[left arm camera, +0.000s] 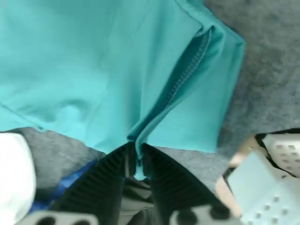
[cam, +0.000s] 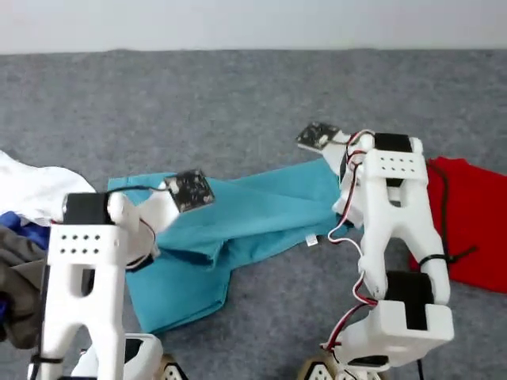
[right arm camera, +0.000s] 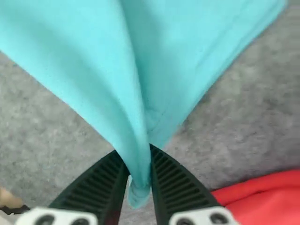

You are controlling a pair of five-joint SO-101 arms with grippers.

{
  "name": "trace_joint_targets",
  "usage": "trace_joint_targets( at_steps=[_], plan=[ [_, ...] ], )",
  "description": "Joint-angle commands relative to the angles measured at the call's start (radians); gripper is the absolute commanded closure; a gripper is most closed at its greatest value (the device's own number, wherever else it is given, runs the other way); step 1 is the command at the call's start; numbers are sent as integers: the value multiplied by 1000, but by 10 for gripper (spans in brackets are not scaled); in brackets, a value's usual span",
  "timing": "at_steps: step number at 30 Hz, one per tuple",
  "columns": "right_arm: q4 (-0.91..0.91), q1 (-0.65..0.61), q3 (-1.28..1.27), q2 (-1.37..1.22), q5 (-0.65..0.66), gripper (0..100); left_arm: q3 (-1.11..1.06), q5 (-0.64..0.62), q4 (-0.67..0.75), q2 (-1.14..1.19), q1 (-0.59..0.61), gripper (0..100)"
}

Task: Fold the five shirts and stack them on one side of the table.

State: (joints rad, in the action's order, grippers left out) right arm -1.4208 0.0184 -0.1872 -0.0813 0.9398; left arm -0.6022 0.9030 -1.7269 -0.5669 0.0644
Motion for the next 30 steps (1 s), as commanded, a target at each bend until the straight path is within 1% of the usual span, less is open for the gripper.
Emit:
trace_joint_targets(
  at_steps=[1, 5, 10, 13, 16, 18, 23, 26, 30],
  plan=[
    [35, 5, -3, 47, 12, 984, -38, -5, -26, -49, -5, 986],
    [82, 5, -8, 47, 12, 984, -73, -5, -26, -44, -6, 986],
    [84, 8, -8, 47, 17, 981, -122, -5, -28, -49, -8, 985],
    [77, 13, -8, 47, 15, 939, -142, -3, -28, -51, -8, 985],
    [76, 13, -8, 48, 14, 905, -156, 31, -29, -52, -8, 984],
    [76, 13, -6, 53, 14, 889, -160, 38, -31, -52, -8, 965],
    [76, 16, -2, 56, 17, 857, -153, 34, -31, -52, 0, 870],
    [81, 38, 0, 56, 17, 839, -154, 34, -31, -54, 2, 852],
    [79, 68, 11, 56, 15, 808, -151, 34, -31, -54, 2, 852]
  ],
)
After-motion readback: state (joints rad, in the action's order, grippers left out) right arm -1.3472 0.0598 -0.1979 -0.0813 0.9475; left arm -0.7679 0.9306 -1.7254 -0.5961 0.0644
